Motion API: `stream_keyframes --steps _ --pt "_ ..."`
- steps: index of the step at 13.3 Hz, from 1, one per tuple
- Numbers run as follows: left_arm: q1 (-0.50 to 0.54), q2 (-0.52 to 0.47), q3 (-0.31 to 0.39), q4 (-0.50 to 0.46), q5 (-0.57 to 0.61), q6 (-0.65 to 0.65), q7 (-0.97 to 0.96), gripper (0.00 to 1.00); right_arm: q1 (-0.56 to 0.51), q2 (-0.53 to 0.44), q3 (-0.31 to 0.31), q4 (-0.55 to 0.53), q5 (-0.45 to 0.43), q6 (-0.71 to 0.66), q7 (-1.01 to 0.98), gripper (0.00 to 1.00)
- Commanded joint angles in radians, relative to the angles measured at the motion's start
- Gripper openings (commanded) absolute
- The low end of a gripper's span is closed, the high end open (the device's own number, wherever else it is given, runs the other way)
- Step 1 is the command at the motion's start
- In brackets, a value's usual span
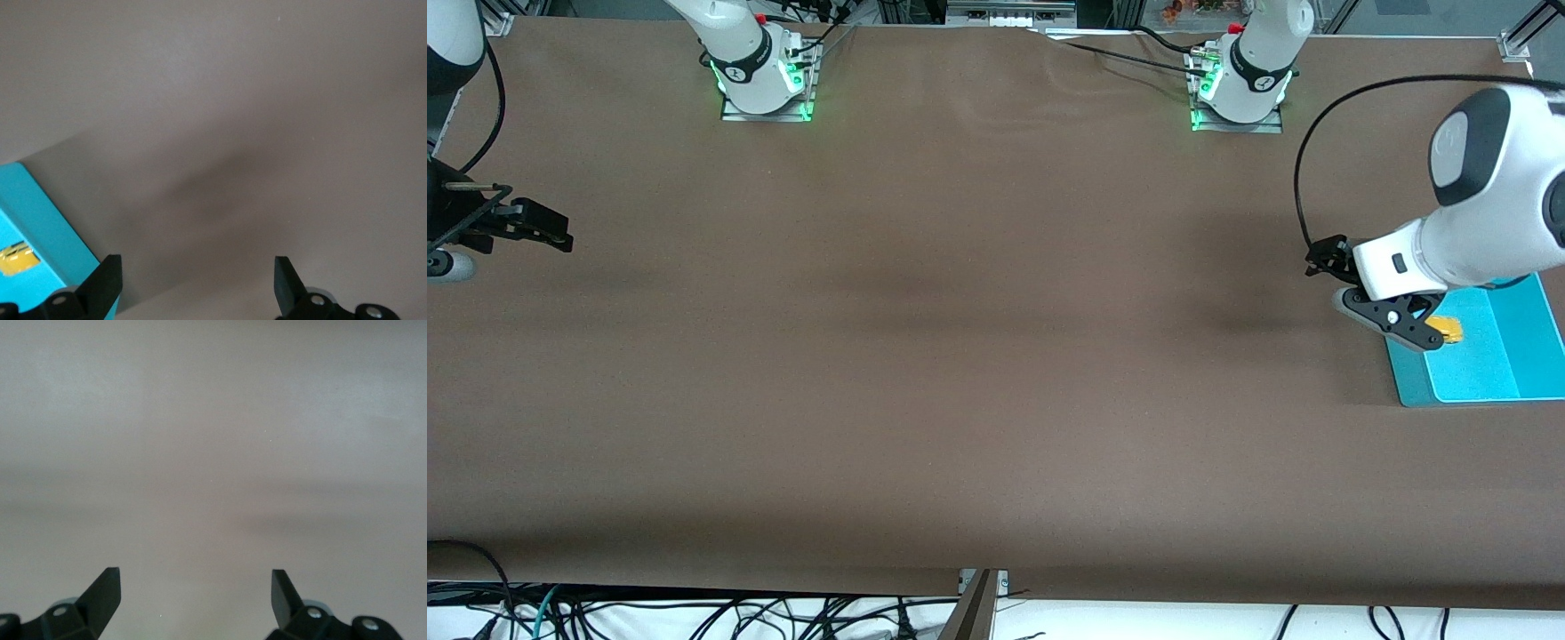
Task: Wind and store yellow beetle car
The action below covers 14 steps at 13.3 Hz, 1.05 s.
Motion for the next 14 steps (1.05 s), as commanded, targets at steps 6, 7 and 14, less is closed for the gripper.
stream_keyframes --steps 6,7,14 --pt "-0.112 -0.160 0.122 0.096 -0.023 -0.123 -0.241 1.00 -0.004 0.002 0.006 0.013 -0.009 -0.005 -0.002 1.00" --pt "-0.123 -0.156 0.124 0.098 -0.022 -0.123 -0.242 1.00 -0.004 0.002 0.006 0.013 -0.009 -0.005 -0.002 1.00" --pt "-0.124 -0.150 0.128 0.113 -0.065 -0.144 -0.334 1.00 -0.004 0.002 0.006 0.013 -0.007 -0.005 -0.002 1.00"
